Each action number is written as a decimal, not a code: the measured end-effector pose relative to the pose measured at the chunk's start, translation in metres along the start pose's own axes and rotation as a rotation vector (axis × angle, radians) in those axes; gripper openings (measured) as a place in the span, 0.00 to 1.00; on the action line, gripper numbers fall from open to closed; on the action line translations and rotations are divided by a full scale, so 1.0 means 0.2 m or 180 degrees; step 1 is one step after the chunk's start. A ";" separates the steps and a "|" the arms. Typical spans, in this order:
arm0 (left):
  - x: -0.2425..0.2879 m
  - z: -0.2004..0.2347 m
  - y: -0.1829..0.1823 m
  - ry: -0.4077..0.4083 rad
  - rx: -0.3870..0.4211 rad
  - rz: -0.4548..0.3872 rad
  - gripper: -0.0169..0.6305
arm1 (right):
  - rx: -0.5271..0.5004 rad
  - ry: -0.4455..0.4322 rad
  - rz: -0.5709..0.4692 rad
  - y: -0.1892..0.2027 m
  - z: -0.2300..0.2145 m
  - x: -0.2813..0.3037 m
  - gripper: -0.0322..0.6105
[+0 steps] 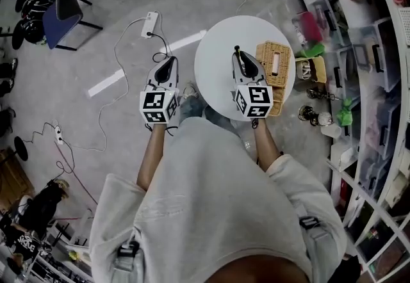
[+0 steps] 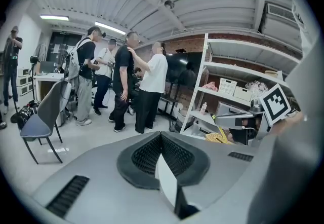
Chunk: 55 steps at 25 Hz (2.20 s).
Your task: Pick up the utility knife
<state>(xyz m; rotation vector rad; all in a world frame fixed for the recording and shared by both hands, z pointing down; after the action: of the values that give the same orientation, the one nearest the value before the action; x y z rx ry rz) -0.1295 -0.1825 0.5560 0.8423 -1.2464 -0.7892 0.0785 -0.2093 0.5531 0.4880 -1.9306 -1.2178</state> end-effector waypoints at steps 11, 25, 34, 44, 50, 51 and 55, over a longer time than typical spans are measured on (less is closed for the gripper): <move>-0.01 -0.02 -0.37 0.0008 0.0123 -0.0484 0.06 | -0.0239 0.0065 -0.0547 -0.41 -0.02 -0.07 0.17; -0.03 -0.07 -0.74 0.0035 0.0337 -0.0962 0.05 | -0.0467 0.0062 -0.0952 -0.72 -0.04 -0.13 0.17; -0.05 -0.11 -0.81 0.0031 0.0344 -0.1071 0.06 | -0.0483 0.0047 -0.1001 -0.75 -0.04 -0.17 0.17; -0.06 -0.11 -0.79 0.0031 0.0320 -0.1072 0.06 | -0.0475 0.0007 -0.0964 -0.73 -0.01 -0.16 0.17; -0.07 -0.12 -0.79 0.0034 0.0316 -0.1072 0.05 | -0.0461 -0.0022 -0.0938 -0.71 0.00 -0.15 0.17; -0.07 -0.11 -0.79 0.0033 0.0318 -0.1074 0.05 | -0.0458 -0.0028 -0.0931 -0.70 0.01 -0.15 0.17; -0.08 -0.11 -0.79 0.0028 0.0320 -0.1081 0.06 | -0.0447 -0.0047 -0.0907 -0.69 0.03 -0.14 0.17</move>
<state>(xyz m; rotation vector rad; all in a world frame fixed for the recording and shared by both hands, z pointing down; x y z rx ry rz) -0.1191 -0.2418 0.4085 1.1574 -1.1570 -0.9972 0.0794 -0.2519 0.4182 0.6983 -1.8149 -1.5294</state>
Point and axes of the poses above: the fingertips, and each gripper's own axes: x forward along the fingers, z to its left, y out of its underside, the point moved 2 cm from there along -x, backward along the fingers, and after that the axes turned 13 degrees about -y, right-handed, at the moved point
